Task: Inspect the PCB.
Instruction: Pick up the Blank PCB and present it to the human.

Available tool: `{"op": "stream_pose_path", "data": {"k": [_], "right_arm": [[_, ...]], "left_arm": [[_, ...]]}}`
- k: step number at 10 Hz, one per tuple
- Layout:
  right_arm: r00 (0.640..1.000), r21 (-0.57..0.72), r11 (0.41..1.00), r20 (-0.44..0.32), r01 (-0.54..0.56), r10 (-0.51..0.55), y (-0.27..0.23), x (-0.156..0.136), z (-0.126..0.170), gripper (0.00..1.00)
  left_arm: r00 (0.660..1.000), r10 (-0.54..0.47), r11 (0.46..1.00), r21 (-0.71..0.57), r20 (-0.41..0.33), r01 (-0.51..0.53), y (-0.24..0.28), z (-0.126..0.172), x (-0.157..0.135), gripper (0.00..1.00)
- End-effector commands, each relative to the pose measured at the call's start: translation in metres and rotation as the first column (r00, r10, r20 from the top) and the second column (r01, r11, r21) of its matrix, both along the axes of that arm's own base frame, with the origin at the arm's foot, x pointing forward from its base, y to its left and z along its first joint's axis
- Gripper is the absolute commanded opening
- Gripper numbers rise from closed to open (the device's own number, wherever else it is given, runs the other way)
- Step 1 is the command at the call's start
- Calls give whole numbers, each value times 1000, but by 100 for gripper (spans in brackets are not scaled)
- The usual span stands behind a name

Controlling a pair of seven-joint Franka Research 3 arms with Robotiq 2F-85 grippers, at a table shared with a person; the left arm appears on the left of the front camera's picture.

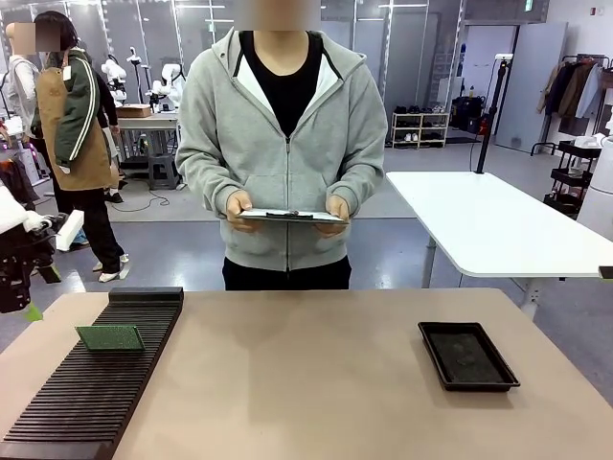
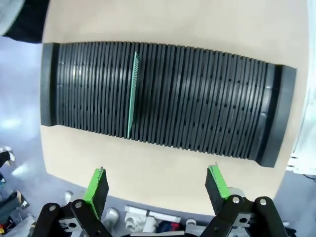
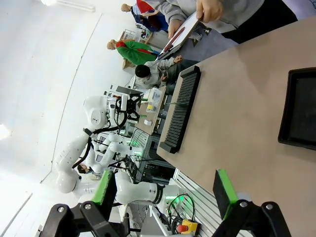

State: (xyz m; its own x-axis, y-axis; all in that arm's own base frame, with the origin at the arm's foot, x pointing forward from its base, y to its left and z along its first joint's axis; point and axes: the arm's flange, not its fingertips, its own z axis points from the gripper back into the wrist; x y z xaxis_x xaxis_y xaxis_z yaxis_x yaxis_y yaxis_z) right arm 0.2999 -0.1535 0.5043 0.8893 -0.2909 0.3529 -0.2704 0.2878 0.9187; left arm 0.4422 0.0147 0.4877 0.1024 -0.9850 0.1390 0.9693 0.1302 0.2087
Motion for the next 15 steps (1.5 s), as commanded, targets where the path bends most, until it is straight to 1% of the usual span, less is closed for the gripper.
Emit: {"op": "stream_pose_path", "data": {"k": [1,4,6,7,9,10,13,14,15], "right_arm": [[1000,8,1000,25,-3,3,0,2,2,100],[1000,8,1000,25,-3,3,0,2,2,100],[1000,8,1000,25,-3,3,0,2,2,100],[1000,8,1000,25,-3,3,0,2,2,100],[1000,8,1000,25,-3,3,0,2,2,100],[1000,8,1000,25,-3,3,0,2,2,100],[1000,8,1000,25,-3,3,0,2,2,100],[1000,8,1000,25,-3,3,0,2,2,100],[1000,8,1000,25,-3,3,0,2,2,100]], "left_arm": [[1000,-8,998,64,-3,8,-5,3,2,100],[1000,-14,997,73,-15,15,-3,-4,11,100],[999,-10,997,77,-38,13,-6,-11,21,100],[998,-19,998,58,-57,22,-6,-16,27,100],[999,-4,997,81,-52,8,-16,-36,43,100],[998,15,995,100,-64,-8,-20,-46,52,100],[992,-2,996,91,-125,14,-32,-73,66,100],[994,14,993,116,-112,-1,-30,-80,67,100],[994,5,993,114,-107,7,-31,-84,68,100]]}}
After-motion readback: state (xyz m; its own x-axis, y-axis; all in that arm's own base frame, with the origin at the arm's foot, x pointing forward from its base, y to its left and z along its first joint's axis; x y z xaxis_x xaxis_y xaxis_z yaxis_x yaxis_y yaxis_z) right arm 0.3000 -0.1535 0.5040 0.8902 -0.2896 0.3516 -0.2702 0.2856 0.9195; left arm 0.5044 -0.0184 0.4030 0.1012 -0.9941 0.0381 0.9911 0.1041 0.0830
